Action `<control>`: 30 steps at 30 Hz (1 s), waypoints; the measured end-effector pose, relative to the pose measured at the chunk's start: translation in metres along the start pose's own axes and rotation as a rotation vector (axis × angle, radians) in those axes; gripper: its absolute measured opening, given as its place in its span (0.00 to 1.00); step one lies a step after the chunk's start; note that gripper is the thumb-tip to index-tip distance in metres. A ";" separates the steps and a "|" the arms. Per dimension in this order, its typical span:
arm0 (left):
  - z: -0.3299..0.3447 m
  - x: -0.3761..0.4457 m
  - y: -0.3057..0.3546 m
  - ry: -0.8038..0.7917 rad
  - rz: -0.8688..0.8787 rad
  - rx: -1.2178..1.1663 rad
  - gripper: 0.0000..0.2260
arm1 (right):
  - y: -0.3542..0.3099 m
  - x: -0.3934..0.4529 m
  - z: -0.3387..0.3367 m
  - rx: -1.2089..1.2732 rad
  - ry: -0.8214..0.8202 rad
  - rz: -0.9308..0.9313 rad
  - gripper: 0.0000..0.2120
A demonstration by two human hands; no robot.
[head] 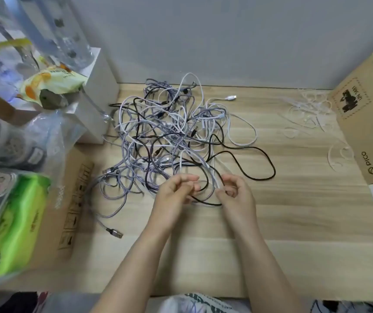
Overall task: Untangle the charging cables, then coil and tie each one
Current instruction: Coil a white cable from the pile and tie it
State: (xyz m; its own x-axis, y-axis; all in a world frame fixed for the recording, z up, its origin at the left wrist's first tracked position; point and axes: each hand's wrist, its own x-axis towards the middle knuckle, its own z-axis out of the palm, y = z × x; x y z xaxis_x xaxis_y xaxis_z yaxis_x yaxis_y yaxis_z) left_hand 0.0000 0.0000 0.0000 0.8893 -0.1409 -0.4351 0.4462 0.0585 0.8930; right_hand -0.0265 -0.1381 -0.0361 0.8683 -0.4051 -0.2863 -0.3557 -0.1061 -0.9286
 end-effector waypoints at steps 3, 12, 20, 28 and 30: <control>0.008 0.000 -0.016 -0.026 -0.114 0.083 0.10 | 0.019 0.001 0.001 -0.319 0.007 -0.007 0.20; 0.023 0.000 -0.031 -0.193 -0.573 -0.182 0.16 | -0.017 -0.013 0.001 0.122 -0.058 0.017 0.13; 0.019 0.025 -0.010 -0.106 -0.650 -0.791 0.11 | -0.060 -0.017 -0.012 0.219 -0.134 0.072 0.12; -0.009 0.063 0.025 0.225 -0.449 -0.989 0.13 | -0.084 -0.006 -0.075 0.214 0.090 0.119 0.11; -0.012 0.071 0.030 0.251 -0.406 -0.952 0.13 | -0.086 -0.006 -0.075 0.190 0.070 0.126 0.11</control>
State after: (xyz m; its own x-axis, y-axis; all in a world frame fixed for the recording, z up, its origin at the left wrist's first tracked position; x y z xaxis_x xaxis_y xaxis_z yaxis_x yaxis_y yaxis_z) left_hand 0.0771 0.0036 -0.0056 0.6030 -0.1219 -0.7884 0.5117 0.8172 0.2650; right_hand -0.0274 -0.1948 0.0636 0.7923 -0.4674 -0.3921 -0.3829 0.1195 -0.9160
